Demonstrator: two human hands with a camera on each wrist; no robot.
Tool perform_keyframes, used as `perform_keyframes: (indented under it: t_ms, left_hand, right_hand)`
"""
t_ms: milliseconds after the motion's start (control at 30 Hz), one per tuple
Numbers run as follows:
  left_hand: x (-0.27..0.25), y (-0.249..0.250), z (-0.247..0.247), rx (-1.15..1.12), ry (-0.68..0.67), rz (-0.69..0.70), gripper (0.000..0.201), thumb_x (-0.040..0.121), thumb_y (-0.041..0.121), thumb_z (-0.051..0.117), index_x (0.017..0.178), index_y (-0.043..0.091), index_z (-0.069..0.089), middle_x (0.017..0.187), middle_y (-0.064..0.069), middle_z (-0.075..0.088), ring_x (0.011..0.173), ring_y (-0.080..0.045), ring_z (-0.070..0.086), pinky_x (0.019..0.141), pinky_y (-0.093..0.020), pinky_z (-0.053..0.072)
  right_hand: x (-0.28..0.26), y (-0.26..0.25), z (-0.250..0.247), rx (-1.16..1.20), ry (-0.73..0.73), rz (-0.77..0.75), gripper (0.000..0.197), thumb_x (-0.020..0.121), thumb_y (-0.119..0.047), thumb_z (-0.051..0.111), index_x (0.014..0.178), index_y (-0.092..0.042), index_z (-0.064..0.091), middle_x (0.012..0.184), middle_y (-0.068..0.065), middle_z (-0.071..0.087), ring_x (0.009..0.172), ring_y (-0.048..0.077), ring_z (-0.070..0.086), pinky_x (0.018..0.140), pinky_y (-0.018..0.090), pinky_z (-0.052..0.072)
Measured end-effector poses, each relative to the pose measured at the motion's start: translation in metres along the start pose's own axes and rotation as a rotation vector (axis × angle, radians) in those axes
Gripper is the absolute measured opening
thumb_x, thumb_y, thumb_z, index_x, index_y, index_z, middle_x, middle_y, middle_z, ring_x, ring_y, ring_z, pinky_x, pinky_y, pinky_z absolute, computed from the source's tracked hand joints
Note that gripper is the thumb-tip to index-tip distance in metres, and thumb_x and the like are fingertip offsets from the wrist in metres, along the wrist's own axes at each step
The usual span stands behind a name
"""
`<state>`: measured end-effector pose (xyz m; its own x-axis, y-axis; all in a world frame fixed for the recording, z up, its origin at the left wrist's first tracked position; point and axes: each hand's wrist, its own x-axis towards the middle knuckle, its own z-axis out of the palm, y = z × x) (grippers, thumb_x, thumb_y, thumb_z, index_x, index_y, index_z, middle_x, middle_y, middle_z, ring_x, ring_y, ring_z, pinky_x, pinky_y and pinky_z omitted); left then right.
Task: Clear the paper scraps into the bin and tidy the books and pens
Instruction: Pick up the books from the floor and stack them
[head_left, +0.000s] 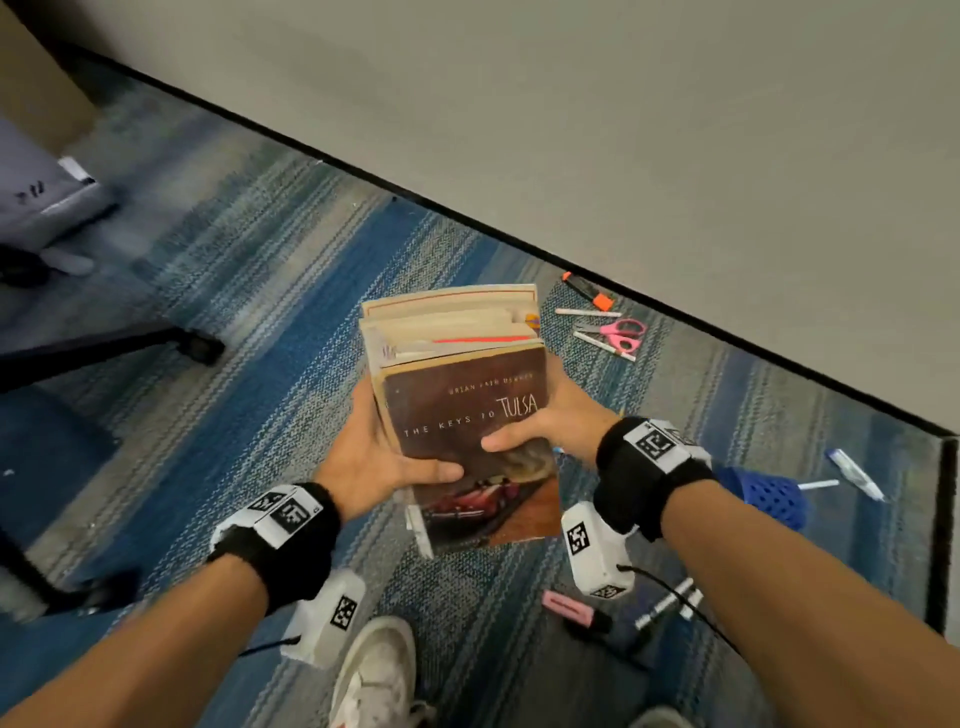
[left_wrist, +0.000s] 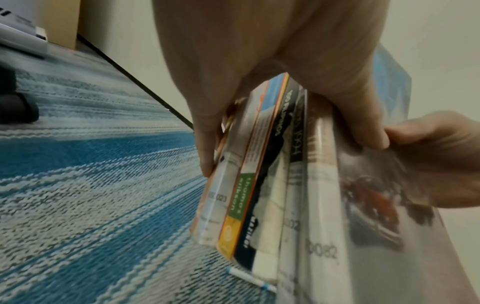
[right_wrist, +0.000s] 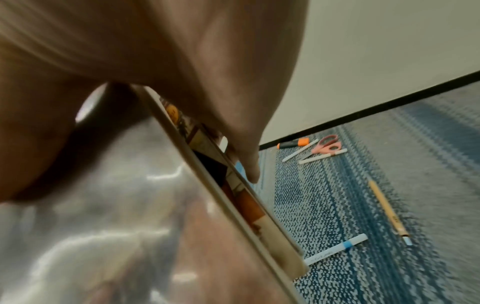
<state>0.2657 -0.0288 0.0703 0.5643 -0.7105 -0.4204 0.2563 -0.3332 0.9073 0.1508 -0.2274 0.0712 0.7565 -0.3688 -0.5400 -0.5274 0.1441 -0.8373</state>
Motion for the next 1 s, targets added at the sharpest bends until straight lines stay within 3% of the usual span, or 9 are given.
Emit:
perform_keyframes:
  t_ms: [100,233,300,367,433,533,633,833,1000]
  left_hand:
    - [-0.030,0.075,0.018,-0.004,-0.090,-0.067,0.111,0.044,0.009,0.096,0.135,0.024,0.034,0.126,-0.006,0.063,0.116,-0.022,0.063,0.093,-0.042,0.053]
    - [-0.088,0.202,0.053,0.014,-0.215,-0.119,0.088,0.054,0.021,0.090,0.130,0.017,0.046,0.114,-0.002,0.071,0.099,-0.015,0.070,0.082,-0.027,0.058]
    - [-0.128,0.266,0.067,0.075,-0.267,-0.122,0.090,0.057,0.046,0.087,0.133,0.025,0.044,0.124,0.004,0.065,0.108,-0.011,0.066,0.096,-0.035,0.052]
    - [-0.172,0.323,0.076,0.217,-0.368,-0.138,0.098,0.063,0.071,0.068,0.144,0.030,0.030,0.140,0.009,0.049,0.125,-0.013,0.052,0.110,-0.040,0.036]
    - [-0.209,0.367,0.080,0.312,-0.471,-0.161,0.090,0.078,0.068,0.056,0.149,0.029,0.018,0.143,0.010,0.041,0.127,-0.013,0.045,0.111,-0.039,0.029]
    - [-0.251,0.415,0.082,0.322,-0.671,-0.088,0.085,0.073,0.057,0.069,0.144,0.040,0.024,0.133,0.019,0.046,0.115,-0.005,0.050,0.108,-0.037,0.034]
    - [-0.276,0.436,0.090,0.370,-0.812,-0.048,0.065,0.066,0.041,0.081,0.114,0.053,0.039,0.112,0.027,0.054,0.101,0.008,0.054,0.097,-0.027,0.044]
    - [-0.311,0.477,0.152,0.541,-1.107,0.044,0.052,0.060,0.045,0.084,0.105,0.043,0.058,0.105,0.022,0.070,0.096,0.005,0.066,0.094,-0.026,0.049]
    - [-0.358,0.487,0.226,0.620,-1.332,0.091,0.063,0.053,0.049,0.087,0.108,0.036,0.061,0.099,0.022,0.072,0.090,0.003,0.069,0.086,-0.020,0.052]
  right_hand:
    - [-0.066,-0.057,-0.024,0.049,0.059,0.034,0.115,0.034,-0.027,0.097,0.132,-0.019,0.037,0.120,0.000,0.064,0.109,0.015,0.064,0.098,0.042,0.050]
    - [-0.171,-0.134,-0.055,0.195,0.186,0.109,0.107,0.043,-0.032,0.097,0.132,-0.012,0.042,0.119,0.006,0.067,0.110,0.022,0.065,0.100,0.048,0.047]
    - [-0.233,-0.177,-0.064,0.255,0.237,0.136,0.103,0.045,-0.030,0.096,0.131,-0.010,0.044,0.120,0.009,0.066,0.110,0.025,0.065,0.101,0.049,0.047]
    - [-0.298,-0.217,-0.066,0.322,0.273,0.166,0.100,0.048,-0.028,0.095,0.132,-0.011,0.044,0.121,0.011,0.065,0.111,0.026,0.064,0.101,0.049,0.046]
    - [-0.361,-0.250,-0.063,0.413,0.319,0.212,0.096,0.052,-0.025,0.093,0.134,-0.014,0.044,0.122,0.011,0.065,0.113,0.027,0.063,0.103,0.049,0.044]
    - [-0.445,-0.280,-0.047,0.582,0.423,0.259,0.089,0.062,-0.023,0.089,0.138,-0.014,0.043,0.127,0.013,0.062,0.118,0.032,0.059,0.107,0.050,0.041]
    - [-0.515,-0.300,-0.017,0.770,0.528,0.254,0.070,0.073,-0.021,0.081,0.135,-0.009,0.050,0.130,0.020,0.059,0.120,0.038,0.056,0.106,0.053,0.040]
    - [-0.621,-0.312,0.029,1.031,0.764,0.105,0.037,0.085,-0.016,0.066,0.120,-0.006,0.065,0.125,0.022,0.062,0.110,0.036,0.061,0.105,0.048,0.043]
    - [-0.696,-0.300,0.046,1.139,1.018,-0.057,0.047,0.086,-0.016,0.066,0.130,-0.005,0.055,0.129,0.025,0.058,0.117,0.040,0.055,0.106,0.051,0.041]
